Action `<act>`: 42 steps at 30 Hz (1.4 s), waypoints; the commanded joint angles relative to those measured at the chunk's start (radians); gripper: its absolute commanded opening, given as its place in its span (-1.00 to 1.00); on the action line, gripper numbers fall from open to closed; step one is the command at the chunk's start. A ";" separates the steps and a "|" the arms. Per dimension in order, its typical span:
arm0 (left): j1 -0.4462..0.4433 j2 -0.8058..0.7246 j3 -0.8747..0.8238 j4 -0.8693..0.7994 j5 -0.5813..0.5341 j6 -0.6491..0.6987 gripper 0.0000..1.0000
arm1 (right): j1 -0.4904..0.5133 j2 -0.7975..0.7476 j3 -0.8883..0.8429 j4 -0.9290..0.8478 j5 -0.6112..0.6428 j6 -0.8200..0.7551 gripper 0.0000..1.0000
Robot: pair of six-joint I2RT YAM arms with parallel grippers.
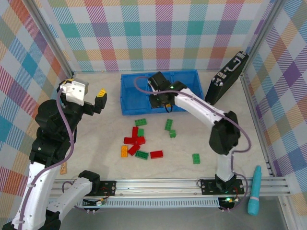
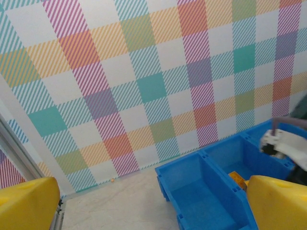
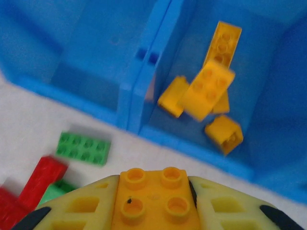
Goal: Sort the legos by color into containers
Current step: Place the lego in the container.
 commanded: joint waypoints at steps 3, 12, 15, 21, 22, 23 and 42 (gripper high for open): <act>-0.005 0.012 0.022 0.014 -0.014 0.011 0.99 | -0.065 0.162 0.156 0.008 -0.015 -0.092 -0.31; -0.005 0.019 0.021 0.014 -0.024 0.019 0.99 | -0.126 0.299 0.261 -0.010 -0.070 -0.079 -0.27; -0.005 0.027 0.022 0.015 -0.024 0.020 0.99 | -0.136 0.318 0.272 -0.017 -0.072 -0.074 -0.19; -0.005 0.028 0.022 0.015 -0.027 0.022 0.99 | -0.137 0.282 0.279 -0.029 -0.080 -0.075 0.14; -0.004 0.027 0.021 0.014 -0.028 0.023 1.00 | -0.137 0.269 0.281 -0.039 -0.083 -0.074 0.19; -0.005 0.027 0.019 0.017 -0.027 0.023 0.99 | -0.135 0.253 0.282 -0.051 -0.087 -0.071 0.21; -0.005 -0.070 -0.009 0.038 0.009 -0.002 0.99 | 0.339 -0.096 -0.239 0.082 -0.104 0.504 0.26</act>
